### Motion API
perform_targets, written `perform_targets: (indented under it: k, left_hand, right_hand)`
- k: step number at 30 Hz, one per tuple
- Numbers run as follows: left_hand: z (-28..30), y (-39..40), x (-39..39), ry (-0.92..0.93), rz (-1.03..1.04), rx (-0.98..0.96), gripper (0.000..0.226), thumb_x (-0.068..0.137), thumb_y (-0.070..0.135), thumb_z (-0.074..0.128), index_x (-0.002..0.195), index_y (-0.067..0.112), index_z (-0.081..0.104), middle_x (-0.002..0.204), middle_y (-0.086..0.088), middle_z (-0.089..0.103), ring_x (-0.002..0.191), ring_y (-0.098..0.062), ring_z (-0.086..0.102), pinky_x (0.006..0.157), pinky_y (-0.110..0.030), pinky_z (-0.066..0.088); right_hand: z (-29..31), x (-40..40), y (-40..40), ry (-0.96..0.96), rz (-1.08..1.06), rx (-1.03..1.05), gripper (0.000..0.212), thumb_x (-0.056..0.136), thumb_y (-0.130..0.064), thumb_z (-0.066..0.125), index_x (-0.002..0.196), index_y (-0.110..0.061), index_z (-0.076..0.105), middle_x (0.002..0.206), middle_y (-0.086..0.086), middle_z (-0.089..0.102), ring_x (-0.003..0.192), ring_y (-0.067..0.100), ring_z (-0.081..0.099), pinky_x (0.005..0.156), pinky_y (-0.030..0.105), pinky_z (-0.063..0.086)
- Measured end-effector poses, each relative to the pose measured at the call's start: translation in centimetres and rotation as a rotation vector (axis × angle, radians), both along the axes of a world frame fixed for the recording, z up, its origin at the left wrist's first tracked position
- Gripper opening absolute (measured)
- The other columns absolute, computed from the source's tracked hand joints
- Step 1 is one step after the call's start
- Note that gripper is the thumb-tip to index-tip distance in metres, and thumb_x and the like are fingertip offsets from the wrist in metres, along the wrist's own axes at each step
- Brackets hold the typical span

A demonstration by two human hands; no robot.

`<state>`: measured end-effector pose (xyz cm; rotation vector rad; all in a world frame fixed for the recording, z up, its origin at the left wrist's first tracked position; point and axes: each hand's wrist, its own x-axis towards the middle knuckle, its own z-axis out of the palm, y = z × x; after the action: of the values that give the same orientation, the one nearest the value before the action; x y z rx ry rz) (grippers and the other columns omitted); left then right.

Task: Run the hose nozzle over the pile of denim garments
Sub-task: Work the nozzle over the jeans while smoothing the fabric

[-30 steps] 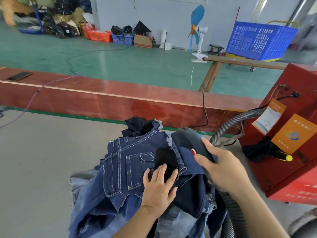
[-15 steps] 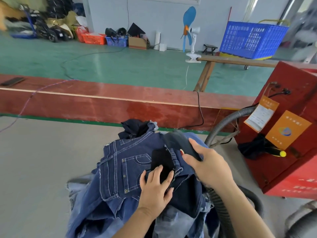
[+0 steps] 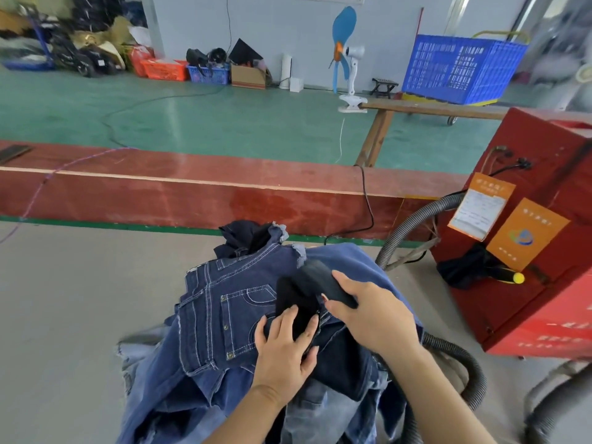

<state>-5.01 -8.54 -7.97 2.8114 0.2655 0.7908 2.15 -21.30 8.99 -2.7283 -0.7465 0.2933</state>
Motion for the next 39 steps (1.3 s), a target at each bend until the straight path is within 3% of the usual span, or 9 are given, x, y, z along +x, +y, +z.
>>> perform_targets:
  k: [6,11,17,22,27,29,31,34,39]
  left_hand:
    - [0.2,0.0,-0.1,0.024,-0.002,0.001,0.058,0.057,0.032,0.089,0.113,0.028,0.073,0.116,-0.011,0.065,0.099,-0.024,0.066,0.090,-0.059,0.046]
    - [0.4,-0.2,0.0,0.036,0.020,-0.019,0.057,0.057,0.031,0.089,0.112,0.028,0.073,0.116,-0.013,0.065,0.098,-0.026,0.067,0.090,-0.060,0.045]
    - [1.2,-0.3,-0.2,0.063,0.018,-0.012,0.057,0.060,0.031,0.088,0.114,0.026,0.072,0.116,-0.014,0.065,0.097,-0.029,0.067,0.089,-0.060,0.046]
    - [4.8,1.2,0.1,0.449,-0.053,-0.091,0.050,0.091,0.062,0.045,0.135,0.040,0.053,0.140,0.001,0.039,0.130,-0.018,0.036,0.107,-0.045,0.023]
    - [11.8,5.1,2.6,0.521,0.029,-0.133,0.045,0.099,0.045,0.042,0.068,0.020,0.062,0.094,-0.006,0.056,0.104,-0.028,0.056,0.085,-0.040,0.040]
    - [11.8,5.3,3.1,0.443,0.188,-0.152,0.039,0.101,0.043,0.040,0.108,0.015,0.066,0.120,-0.007,0.056,0.120,-0.028,0.050,0.094,-0.044,0.043]
    - [10.0,4.4,3.0,0.467,0.285,-0.231,0.061,0.100,0.050,0.038,0.148,0.014,0.033,0.152,-0.004,0.032,0.141,-0.022,0.027,0.109,-0.044,0.032]
    - [6.5,2.8,2.8,0.564,0.372,-0.426,0.093,0.091,0.065,0.041,0.154,0.013,-0.004,0.163,0.000,-0.002,0.149,-0.018,-0.001,0.118,-0.046,0.012]
    - [4.5,2.7,3.5,0.622,0.439,-0.475,0.106,0.084,0.076,0.039,0.153,0.012,-0.011,0.162,0.000,-0.013,0.149,-0.019,-0.011,0.118,-0.049,0.004]
  right_hand:
    - [1.2,1.1,-1.5,0.028,-0.162,0.355,0.056,0.090,-0.050,0.055,0.142,-0.053,0.032,0.124,-0.017,0.063,0.084,0.014,0.064,0.069,0.030,0.051]
    - [0.9,0.7,-2.3,0.140,-0.087,0.118,0.056,0.091,-0.052,0.055,0.142,-0.051,0.033,0.089,-0.021,0.064,0.070,0.007,0.058,0.061,0.025,0.045]
    - [0.1,0.7,0.1,0.038,-0.026,0.047,0.054,0.096,-0.047,0.049,0.147,-0.042,0.032,0.118,-0.008,0.065,0.093,0.015,0.062,0.059,0.026,0.040]
    - [1.1,2.1,-0.6,0.017,-0.162,0.401,0.057,0.093,-0.047,0.054,0.145,-0.046,0.032,0.087,-0.015,0.063,0.059,0.002,0.054,0.046,0.023,0.036]
    - [2.2,1.6,-2.2,0.011,-0.226,0.345,0.056,0.091,-0.050,0.055,0.143,-0.048,0.036,0.092,-0.012,0.063,0.068,0.014,0.055,0.051,0.025,0.039]
    - [2.4,1.0,-2.5,0.018,-0.223,0.300,0.056,0.091,-0.049,0.056,0.143,-0.048,0.036,0.113,-0.006,0.067,0.083,0.021,0.061,0.061,0.029,0.045]
    - [2.5,0.4,-2.4,0.029,-0.203,0.273,0.056,0.092,-0.049,0.055,0.143,-0.048,0.034,0.125,-0.005,0.064,0.093,0.023,0.064,0.070,0.031,0.050]
    - [2.5,0.1,-1.9,0.035,-0.144,0.236,0.056,0.092,-0.049,0.055,0.143,-0.050,0.032,0.126,-0.008,0.063,0.095,0.019,0.064,0.073,0.031,0.052]
    - [1.6,0.6,0.0,0.060,-0.039,0.030,0.055,0.093,-0.050,0.052,0.144,-0.048,0.032,0.114,-0.008,0.066,0.083,0.015,0.062,0.060,0.028,0.045]
